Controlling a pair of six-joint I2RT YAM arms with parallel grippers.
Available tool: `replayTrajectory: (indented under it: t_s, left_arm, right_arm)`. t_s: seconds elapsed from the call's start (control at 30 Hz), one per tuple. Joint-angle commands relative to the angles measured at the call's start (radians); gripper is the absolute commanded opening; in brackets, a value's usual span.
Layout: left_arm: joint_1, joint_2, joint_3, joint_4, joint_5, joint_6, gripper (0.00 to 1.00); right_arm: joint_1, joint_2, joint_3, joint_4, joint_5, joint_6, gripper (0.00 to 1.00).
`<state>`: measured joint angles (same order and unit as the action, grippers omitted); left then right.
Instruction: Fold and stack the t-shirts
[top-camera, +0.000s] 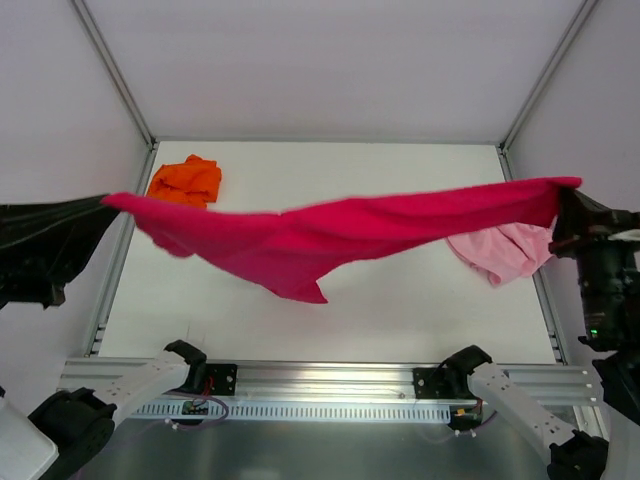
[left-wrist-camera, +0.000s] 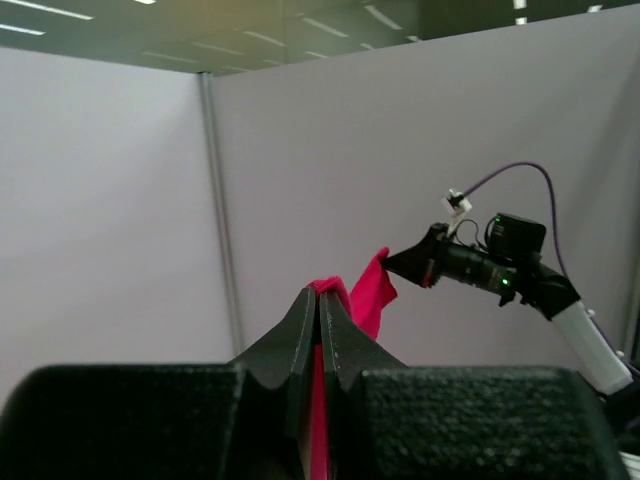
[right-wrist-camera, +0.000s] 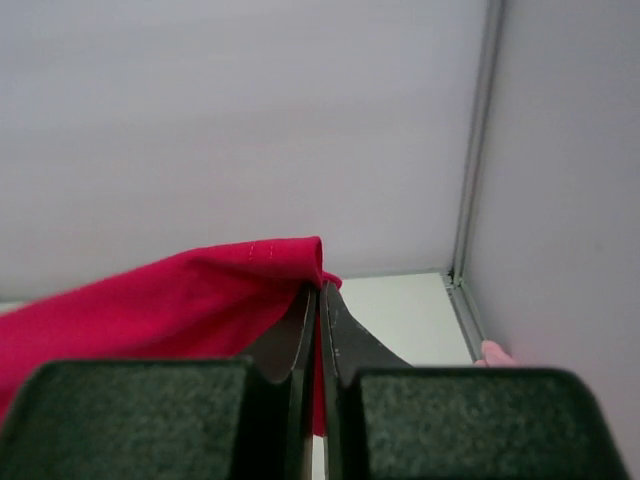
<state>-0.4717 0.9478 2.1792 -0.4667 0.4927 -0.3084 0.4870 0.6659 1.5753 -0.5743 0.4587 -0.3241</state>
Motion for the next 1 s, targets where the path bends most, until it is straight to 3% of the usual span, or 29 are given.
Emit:
replayTrajectory:
  t_s: [0.0,0.1,0.27,0.47,0.67,0.77,0.97]
  left_arm:
    - [-0.004,0.008,-0.044,0.054,0.170,-0.095,0.00]
    - [-0.001,-0.017,-0.044,0.082,0.205,-0.106,0.00]
    - [-0.001,-0.012,-0.033,0.115,0.364,-0.129,0.00]
    - [0.004,0.002,-0.025,0.190,0.444,-0.161,0.00]
    - [0.004,0.017,-0.001,0.275,0.553,-0.219,0.00]
    - [0.008,0.019,-0.001,0.319,0.622,-0.259,0.00]
    - [0.018,0.009,0.007,0.323,0.619,-0.262,0.00]
  right_arm:
    - [0.001,-0.012,0.015,0.066,0.191,-0.001,0.01]
    - [0.001,-0.045,0.000,0.106,0.285,-0.016,0.01]
    - [0.001,-0.083,-0.018,0.155,0.287,-0.055,0.01]
    - [0.001,-0.080,-0.003,0.174,0.282,-0.073,0.01]
    - [0.001,0.003,0.118,-0.024,-0.030,-0.050,0.01]
    - [-0.001,0.128,0.236,-0.238,-0.324,0.023,0.01]
    - [0.001,0.138,0.244,-0.204,-0.411,0.096,0.01]
